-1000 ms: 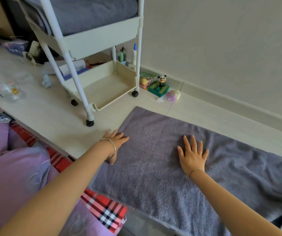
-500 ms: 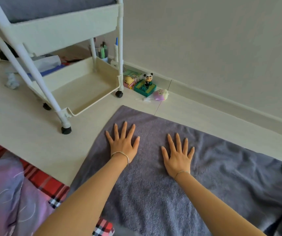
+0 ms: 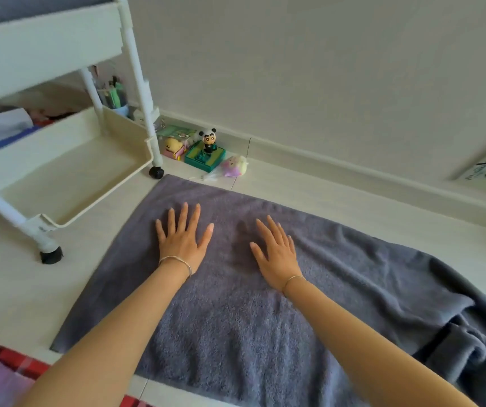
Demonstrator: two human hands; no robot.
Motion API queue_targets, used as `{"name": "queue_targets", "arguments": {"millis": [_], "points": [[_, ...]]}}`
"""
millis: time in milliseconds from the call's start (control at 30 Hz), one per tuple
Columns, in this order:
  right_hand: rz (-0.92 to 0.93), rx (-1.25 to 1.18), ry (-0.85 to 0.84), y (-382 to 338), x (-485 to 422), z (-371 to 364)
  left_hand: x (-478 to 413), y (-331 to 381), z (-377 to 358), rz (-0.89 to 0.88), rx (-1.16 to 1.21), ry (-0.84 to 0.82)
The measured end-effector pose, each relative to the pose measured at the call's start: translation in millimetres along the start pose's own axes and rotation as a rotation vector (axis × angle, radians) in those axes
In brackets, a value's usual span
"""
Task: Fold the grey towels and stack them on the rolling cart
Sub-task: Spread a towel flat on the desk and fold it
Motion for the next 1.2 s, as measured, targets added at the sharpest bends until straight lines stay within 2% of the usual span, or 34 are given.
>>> {"name": "queue_targets", "arguments": {"millis": [167, 400, 567, 767, 1000, 1200], "points": [[-0.037, -0.110, 0.171, 64, 43, 82, 43, 144, -11, -0.296, 0.152, -0.016], [-0.174, -0.167, 0.332, 192, 126, 203, 116, 342, -22, -0.627, 0.282, -0.172], [-0.361, -0.202, 0.345, 291, 194, 255, 149, 424, -30, -0.698, 0.240, -0.269], [-0.594, -0.279, 0.270, 405, 265, 266, 179, 497, -53, -0.777, 0.168, -0.314], [-0.689, -0.208, 0.193, 485, 315, 260, 194, 568, -80, -0.803, 0.068, -0.321], [-0.621, -0.044, 0.149, 516, 326, 267, 211, 621, -109, -0.858, -0.053, -0.333]]}}
Point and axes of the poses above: each hand's wrist, its own x-axis away from the middle knuckle, its own z-axis out of the back of the hand, y = z × x, the point moved 9 cm from there along -x, towards the middle knuckle, and after that the axes turned 2 degrees about -x, right-handed, at the moved point
